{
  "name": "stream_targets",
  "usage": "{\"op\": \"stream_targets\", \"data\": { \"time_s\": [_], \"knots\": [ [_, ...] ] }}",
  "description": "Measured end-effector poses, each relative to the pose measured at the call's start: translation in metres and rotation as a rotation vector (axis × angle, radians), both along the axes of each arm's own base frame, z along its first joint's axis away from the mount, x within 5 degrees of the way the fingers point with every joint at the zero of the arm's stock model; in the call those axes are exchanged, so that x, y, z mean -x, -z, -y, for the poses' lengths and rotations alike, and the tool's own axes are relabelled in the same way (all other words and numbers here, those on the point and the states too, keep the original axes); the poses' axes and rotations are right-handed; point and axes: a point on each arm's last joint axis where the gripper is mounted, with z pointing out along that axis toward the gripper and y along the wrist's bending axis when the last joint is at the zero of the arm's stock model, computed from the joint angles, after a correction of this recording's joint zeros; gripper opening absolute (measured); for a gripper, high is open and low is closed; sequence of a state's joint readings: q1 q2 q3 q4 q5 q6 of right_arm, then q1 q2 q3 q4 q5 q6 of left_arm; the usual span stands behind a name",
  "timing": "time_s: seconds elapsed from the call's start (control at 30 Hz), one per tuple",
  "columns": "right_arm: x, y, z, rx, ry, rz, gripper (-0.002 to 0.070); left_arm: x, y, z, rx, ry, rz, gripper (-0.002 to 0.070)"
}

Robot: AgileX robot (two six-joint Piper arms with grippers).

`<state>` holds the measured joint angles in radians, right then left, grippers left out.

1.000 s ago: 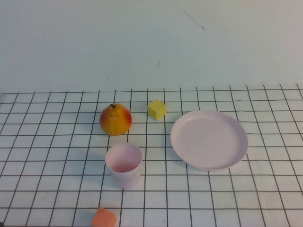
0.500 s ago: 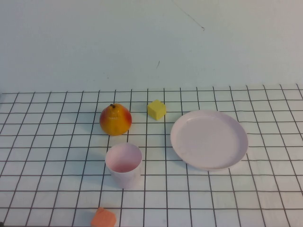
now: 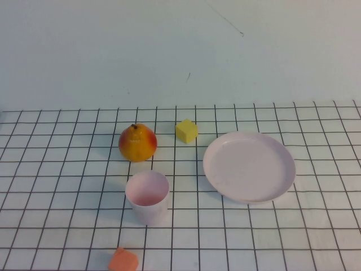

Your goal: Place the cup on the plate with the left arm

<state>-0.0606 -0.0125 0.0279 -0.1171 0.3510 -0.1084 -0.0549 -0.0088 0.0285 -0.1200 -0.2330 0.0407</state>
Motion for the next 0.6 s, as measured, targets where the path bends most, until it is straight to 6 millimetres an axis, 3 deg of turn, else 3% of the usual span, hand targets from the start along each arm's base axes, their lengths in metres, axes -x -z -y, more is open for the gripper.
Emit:
{"op": "stream_targets", "data": {
  "time_s": [0.2,0.47,0.6],
  "knots": [
    [0.000,0.000,0.000,0.000,0.000,0.000,-0.0002,0.004,-0.012,-0.002,0.013,-0.017,0.144,-0.0003],
    [0.000,0.000,0.000,0.000,0.000,0.000,-0.0002,0.004,-0.012,-0.002,0.012,-0.016,0.135,-0.0002],
    [0.000,0.000,0.000,0.000,0.000,0.000,-0.0002,0.003,-0.010,-0.002,0.123,0.013,0.114,-0.0002]
  ]
}}
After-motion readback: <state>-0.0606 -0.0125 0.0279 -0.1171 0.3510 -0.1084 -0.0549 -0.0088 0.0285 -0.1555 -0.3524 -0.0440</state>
